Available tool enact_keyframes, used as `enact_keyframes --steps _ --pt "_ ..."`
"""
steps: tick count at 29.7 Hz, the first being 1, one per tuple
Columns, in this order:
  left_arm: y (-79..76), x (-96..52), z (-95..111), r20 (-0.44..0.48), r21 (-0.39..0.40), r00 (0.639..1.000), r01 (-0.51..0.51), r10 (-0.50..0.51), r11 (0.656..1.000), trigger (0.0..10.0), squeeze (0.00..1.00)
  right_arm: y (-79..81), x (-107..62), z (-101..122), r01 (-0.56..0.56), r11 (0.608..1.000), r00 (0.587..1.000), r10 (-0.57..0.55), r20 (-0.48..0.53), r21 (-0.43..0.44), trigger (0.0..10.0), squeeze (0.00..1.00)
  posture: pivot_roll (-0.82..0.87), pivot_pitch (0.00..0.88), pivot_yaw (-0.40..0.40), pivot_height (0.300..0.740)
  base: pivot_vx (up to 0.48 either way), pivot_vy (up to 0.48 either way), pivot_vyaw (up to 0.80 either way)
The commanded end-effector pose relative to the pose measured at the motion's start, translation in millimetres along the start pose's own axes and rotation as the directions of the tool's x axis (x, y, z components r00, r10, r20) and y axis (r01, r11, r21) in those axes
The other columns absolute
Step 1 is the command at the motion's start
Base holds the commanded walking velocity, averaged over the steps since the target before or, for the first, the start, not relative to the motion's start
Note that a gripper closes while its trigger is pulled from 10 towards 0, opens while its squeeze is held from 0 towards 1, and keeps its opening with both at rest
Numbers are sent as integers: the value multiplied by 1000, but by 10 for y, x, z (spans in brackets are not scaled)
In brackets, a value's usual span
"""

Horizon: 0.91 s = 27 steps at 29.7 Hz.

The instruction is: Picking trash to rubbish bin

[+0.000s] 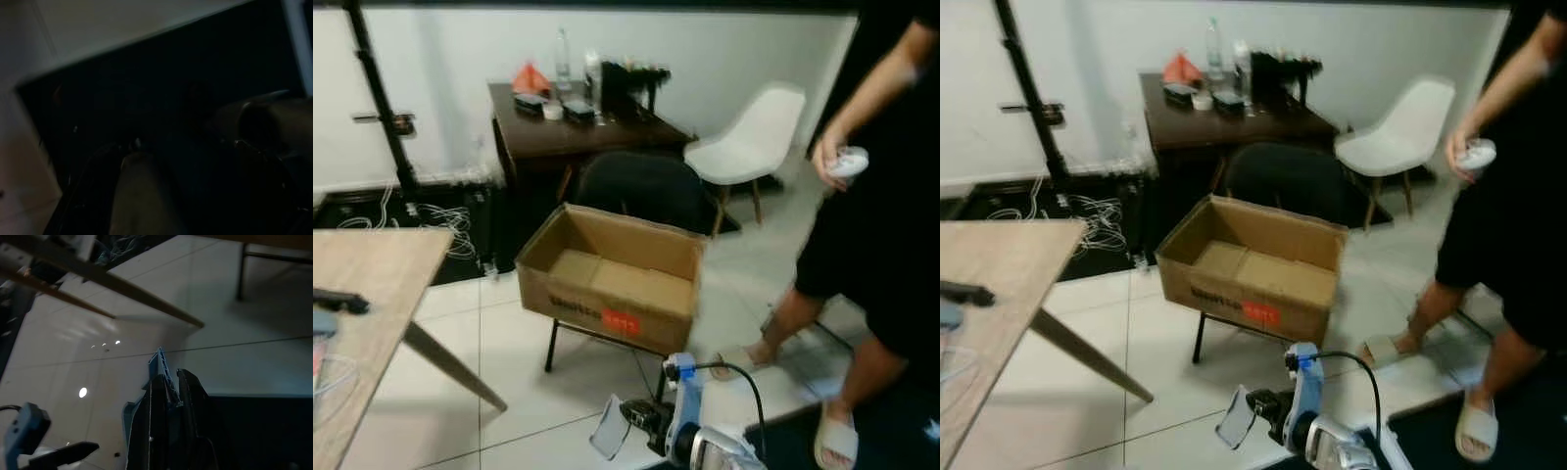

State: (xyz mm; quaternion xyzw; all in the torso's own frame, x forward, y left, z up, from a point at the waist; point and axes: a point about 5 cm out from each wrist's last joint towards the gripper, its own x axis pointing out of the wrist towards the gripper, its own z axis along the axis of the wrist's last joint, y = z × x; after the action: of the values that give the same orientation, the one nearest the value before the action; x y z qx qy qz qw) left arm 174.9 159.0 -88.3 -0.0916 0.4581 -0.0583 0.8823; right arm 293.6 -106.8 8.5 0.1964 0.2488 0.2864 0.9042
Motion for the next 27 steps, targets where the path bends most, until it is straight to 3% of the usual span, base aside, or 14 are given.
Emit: enact_keyframes --steps 1,13,27 --pt "-42 0 -64 -21 -3 1000 11 -11 1000 10000 0 -21 -7 51 15 1000 999 -15 37 -2 10000 0 -108 96 11 740 0 0 -750" --pt "-85 13 -19 -2 -18 998 56 -56 998 10000 0 -22 15 378 7 1000 980 -9 198 8 10000 0 -119 94 16 740 20 0 -122" --pt "-94 13 -19 -1 -21 998 67 -67 998 10000 0 -20 23 432 13 1000 978 -10 211 -14 10000 0 -122 93 15 740 299 0 0"
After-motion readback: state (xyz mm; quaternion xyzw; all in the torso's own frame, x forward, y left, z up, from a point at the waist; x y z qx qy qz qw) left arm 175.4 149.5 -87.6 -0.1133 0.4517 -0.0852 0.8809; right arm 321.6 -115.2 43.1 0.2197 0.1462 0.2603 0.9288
